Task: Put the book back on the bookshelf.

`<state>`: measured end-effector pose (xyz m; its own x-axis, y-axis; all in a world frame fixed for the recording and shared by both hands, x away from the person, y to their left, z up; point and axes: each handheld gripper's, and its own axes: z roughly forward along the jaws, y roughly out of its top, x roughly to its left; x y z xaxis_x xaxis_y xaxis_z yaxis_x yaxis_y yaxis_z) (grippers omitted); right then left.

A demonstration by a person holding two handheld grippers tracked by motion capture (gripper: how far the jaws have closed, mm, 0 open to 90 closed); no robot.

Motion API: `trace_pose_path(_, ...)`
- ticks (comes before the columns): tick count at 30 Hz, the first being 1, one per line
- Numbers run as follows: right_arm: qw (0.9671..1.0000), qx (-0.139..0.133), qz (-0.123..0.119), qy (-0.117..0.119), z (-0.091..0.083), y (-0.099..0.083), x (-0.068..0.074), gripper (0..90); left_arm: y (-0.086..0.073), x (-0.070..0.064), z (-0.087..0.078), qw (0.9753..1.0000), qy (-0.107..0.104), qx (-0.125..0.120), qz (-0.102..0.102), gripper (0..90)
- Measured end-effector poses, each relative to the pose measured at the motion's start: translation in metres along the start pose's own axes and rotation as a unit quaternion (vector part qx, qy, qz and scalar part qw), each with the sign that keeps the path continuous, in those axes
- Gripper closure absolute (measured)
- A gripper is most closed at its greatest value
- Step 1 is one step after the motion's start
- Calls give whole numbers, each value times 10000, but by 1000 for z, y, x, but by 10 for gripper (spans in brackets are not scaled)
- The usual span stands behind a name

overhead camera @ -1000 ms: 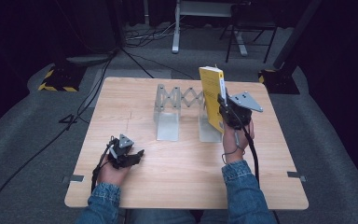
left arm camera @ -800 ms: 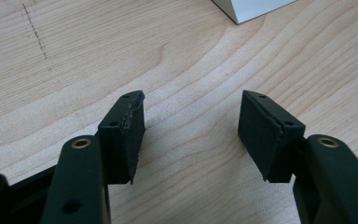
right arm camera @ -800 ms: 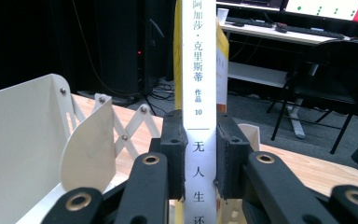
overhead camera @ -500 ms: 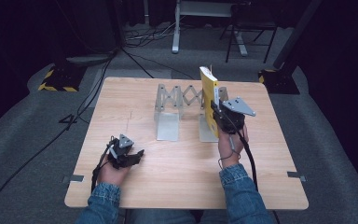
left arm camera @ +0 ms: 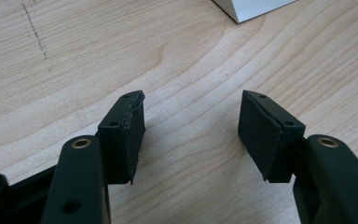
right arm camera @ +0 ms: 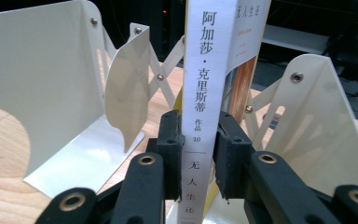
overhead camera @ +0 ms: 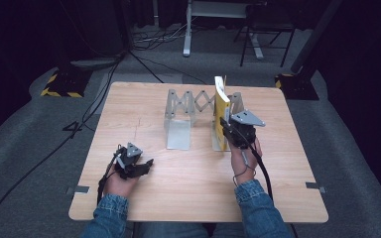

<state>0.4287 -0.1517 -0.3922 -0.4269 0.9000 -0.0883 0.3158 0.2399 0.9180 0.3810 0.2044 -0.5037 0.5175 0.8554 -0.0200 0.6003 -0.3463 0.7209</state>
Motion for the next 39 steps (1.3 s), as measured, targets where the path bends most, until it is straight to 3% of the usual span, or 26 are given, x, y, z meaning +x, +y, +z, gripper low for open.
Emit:
trace_pose_path(9,9997,103,47,198,-1,-5,4,727,0,0,0,10000,0,-4,2,415)
trace_pose_path(14,9992,354,15,186,5,-10,3,721,0,0,0,10000,-1,-6,-5,415)
trace_pose_path(27,9993,335,70,142,2,-11,2,661,0,0,0,10000,-6,-6,-5,414)
trace_pose_path(34,9986,95,305,427,-15,-8,-5,556,-2,0,-1,10000,-3,-17,1,407)
trace_pose_path(39,9975,-12,314,629,-30,-5,-11,498,-7,2,-7,9999,-92,40,107,371)
